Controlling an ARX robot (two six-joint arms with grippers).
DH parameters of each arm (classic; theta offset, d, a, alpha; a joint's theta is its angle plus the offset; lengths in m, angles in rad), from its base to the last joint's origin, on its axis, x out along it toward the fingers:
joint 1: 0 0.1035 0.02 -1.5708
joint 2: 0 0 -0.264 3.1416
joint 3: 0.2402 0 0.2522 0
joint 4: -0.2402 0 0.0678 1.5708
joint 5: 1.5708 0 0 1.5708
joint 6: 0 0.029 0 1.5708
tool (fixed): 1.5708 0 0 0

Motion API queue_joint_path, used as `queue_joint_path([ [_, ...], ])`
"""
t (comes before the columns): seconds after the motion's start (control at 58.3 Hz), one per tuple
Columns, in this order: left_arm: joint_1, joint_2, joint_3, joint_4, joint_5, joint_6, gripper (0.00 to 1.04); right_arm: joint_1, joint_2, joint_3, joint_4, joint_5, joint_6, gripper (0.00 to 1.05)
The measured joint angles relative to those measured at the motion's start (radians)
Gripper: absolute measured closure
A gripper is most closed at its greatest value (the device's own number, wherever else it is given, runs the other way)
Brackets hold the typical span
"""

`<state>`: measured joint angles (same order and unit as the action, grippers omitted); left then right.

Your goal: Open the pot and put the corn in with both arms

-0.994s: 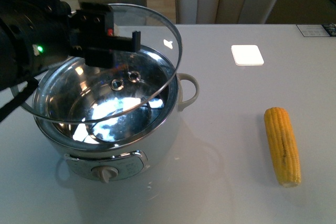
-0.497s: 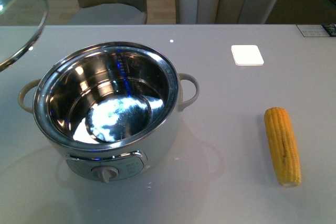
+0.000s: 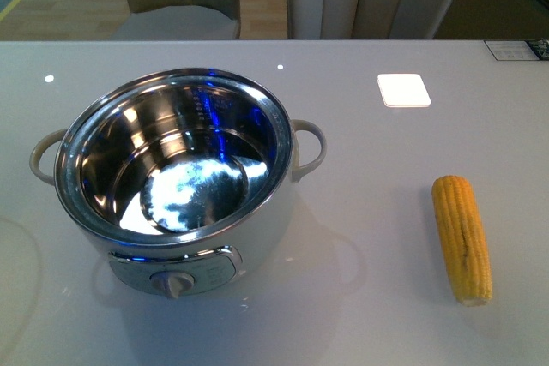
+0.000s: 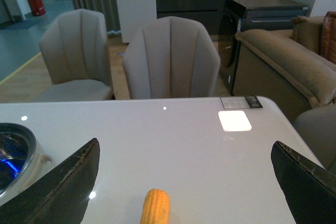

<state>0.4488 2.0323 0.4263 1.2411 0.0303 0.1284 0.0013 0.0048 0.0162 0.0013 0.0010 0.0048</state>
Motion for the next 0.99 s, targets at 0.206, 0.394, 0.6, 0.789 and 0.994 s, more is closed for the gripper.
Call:
queue_joint_path([
  [0.206, 0.066, 0.21, 0.076, 0.093, 0.057, 0.013, 0.61, 0.0, 0.0, 0.0, 0.0, 0.0, 0.0, 0.09],
  [0.394, 0.097, 0.328, 0.12, 0.125, 0.08, 0.024, 0.61, 0.0, 0.0, 0.0, 0.0, 0.0, 0.0, 0.09],
  [0.6, 0.098, 0.41, 0.166, 0.144, 0.087, 0.054, 0.61, 0.0, 0.0, 0.0, 0.0, 0.0, 0.0, 0.09],
  [0.789, 0.094, 0.458, 0.184, 0.145, 0.087, 0.057, 0.61, 0.0, 0.0, 0.0, 0.0, 0.0, 0.0, 0.09],
  [0.994, 0.093, 0.503, 0.214, 0.146, 0.101, 0.048, 0.61, 0.0, 0.0, 0.0, 0.0, 0.0, 0.0, 0.09],
])
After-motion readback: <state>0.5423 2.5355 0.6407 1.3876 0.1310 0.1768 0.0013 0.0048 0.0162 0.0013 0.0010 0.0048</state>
